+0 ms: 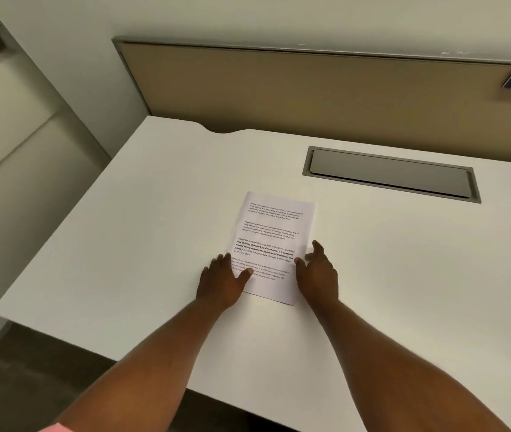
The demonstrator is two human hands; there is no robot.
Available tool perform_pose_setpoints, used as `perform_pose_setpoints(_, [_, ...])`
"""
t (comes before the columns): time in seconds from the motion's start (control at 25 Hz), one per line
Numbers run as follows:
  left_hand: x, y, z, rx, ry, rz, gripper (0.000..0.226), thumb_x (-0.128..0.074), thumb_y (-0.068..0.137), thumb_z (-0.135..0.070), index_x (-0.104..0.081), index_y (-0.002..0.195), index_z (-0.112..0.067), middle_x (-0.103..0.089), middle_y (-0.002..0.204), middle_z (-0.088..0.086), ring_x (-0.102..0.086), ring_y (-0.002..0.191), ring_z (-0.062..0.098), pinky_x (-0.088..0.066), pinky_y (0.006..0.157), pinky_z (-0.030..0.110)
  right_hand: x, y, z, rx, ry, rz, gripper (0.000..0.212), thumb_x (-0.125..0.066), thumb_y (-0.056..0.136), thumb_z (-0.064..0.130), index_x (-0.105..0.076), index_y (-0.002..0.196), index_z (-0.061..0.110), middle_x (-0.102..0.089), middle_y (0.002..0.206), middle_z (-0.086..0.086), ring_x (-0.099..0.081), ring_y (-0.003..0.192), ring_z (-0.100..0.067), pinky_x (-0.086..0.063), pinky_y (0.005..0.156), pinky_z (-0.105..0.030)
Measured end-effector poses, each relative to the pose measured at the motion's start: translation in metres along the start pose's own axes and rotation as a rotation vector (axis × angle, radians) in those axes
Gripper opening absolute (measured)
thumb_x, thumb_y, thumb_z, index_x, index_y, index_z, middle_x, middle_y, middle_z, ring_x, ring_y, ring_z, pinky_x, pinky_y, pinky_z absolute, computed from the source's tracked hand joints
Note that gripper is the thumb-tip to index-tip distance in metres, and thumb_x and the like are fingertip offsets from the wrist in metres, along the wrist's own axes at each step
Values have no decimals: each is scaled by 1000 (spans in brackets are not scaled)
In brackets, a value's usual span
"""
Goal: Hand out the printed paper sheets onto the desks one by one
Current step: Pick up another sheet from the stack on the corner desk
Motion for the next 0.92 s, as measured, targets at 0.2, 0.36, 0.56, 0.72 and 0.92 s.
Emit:
perform_pose_setpoints(0.2, [11, -4, 0, -91, -26, -113, 79, -48, 94, -62, -35, 152, -10, -50, 150, 11, -43, 140, 30, -31, 117, 43, -7, 5, -8, -187, 144, -41, 44, -58, 90, 19, -57, 135, 15, -74, 113, -4, -67, 108, -31, -53, 88, -39])
perform_pose_setpoints(0.36, [18, 6, -6, -73, -143, -113, 72, -51, 95, -58, -38, 151, -14, -52, 148, 8, -46, 136, 29, -32, 113, 43, 5, -5, -22, -198, 279, -55, 12, -64, 89, 13, -69, 99, 17, -72, 94, 3, -66, 91, -24, -44, 68, -28])
perform_pose_setpoints(0.56, [5, 23, -27, 14, -484, -8, 56, -59, 96, -45, -53, 142, -14, -62, 138, 8, -56, 128, 29, -41, 109, 40, 48, -30, -62, -212, 414, -102, 8, -76, 84, 10, -73, 87, 17, -76, 85, 2, -72, 84, -25, -55, 81, -35])
perform_pose_setpoints(0.72, [-12, 18, -56, 16, -653, 22, 19, -69, 91, -27, -77, 99, -13, -77, 104, 6, -69, 104, 31, -54, 91, 37, 88, -49, -95, -246, 456, -153, 9, -78, 80, 11, -75, 82, 18, -77, 83, 0, -72, 80, -24, -59, 81, -40])
perform_pose_setpoints(0.92, [-41, -6, -92, 38, -595, 64, 17, -72, 89, -25, -78, 94, -10, -77, 101, 11, -70, 98, 34, -56, 86, 39, 125, -61, -137, -322, 450, -174, 11, -77, 79, 23, -73, 72, 16, -76, 73, -1, -70, 71, -24, -60, 78, -46])
Point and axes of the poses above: each hand's wrist, its own y-axis towards the middle knuckle, its own x-axis out of the back of the hand, z = x × y, the point moved 10 cm from there along y, towards the middle knuckle
